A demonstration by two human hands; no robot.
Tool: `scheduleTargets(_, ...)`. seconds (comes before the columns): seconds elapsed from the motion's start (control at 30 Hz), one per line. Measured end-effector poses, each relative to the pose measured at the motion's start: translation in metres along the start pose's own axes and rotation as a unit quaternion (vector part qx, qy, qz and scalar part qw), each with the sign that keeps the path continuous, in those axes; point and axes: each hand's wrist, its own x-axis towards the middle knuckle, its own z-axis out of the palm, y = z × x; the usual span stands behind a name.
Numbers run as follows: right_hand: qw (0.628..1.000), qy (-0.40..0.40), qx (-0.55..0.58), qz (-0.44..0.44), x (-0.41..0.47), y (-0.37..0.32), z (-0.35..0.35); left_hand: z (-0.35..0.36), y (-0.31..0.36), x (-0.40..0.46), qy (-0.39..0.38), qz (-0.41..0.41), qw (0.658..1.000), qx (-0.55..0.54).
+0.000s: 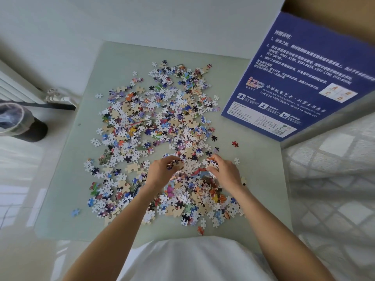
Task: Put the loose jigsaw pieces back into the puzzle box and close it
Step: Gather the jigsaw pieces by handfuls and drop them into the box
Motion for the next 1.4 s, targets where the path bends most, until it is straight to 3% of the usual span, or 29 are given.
scheduleTargets(0.17, 0.999, 0.034, -0.003, -0.030, -0.011, 0.008, -0.030, -0.015, 0.036, 0.000, 0.025, 0.081, 0.996, 0.009)
scheduleTargets(0.3, 0.996, 0.063, 0.062, -0.023, -0.019, 0.006, -0.077, -0.037, 0.085, 0.009, 0.046, 0.156, 0.986, -0.019)
scheduleTargets(0.6, 0.961, 0.197, 0.187, -0.046, -0.022, 0.010, -0.260, -0.117, 0.291, 0.070, 0.125, 0.398, 0.907, -0.062)
scheduleTargets(0.73, 0.928, 0.265, 0.251, -0.068, -0.009, 0.011, -0.326, -0.132, 0.371, 0.104, 0.162, 0.459, 0.874, -0.002)
scheduleTargets(0.87, 0.919, 0.304, 0.241, -0.070, 0.016, 0.016, -0.384, -0.120, 0.404, 0.143, 0.128, 0.458, 0.873, 0.106)
scheduleTargets(0.97, 0.916, 0.363, 0.150, -0.085, 0.035, 0.016, -0.413, -0.109, 0.403, 0.161, 0.093, 0.436, 0.878, 0.174)
scheduleTargets(1.07, 0.906, 0.395, 0.031, -0.145, 0.047, 0.013, -0.421, -0.106, 0.396, 0.165, 0.079, 0.433, 0.881, 0.172)
scheduleTargets(1.23, 0.898, 0.333, -0.148, -0.248, 0.069, 0.021, -0.408, -0.108, 0.385, 0.164, 0.081, 0.452, 0.876, 0.148)
scheduleTargets(1.4, 0.926, 0.271, -0.143, -0.220, 0.079, 0.030, -0.392, -0.109, 0.370, 0.163, 0.088, 0.460, 0.873, 0.135)
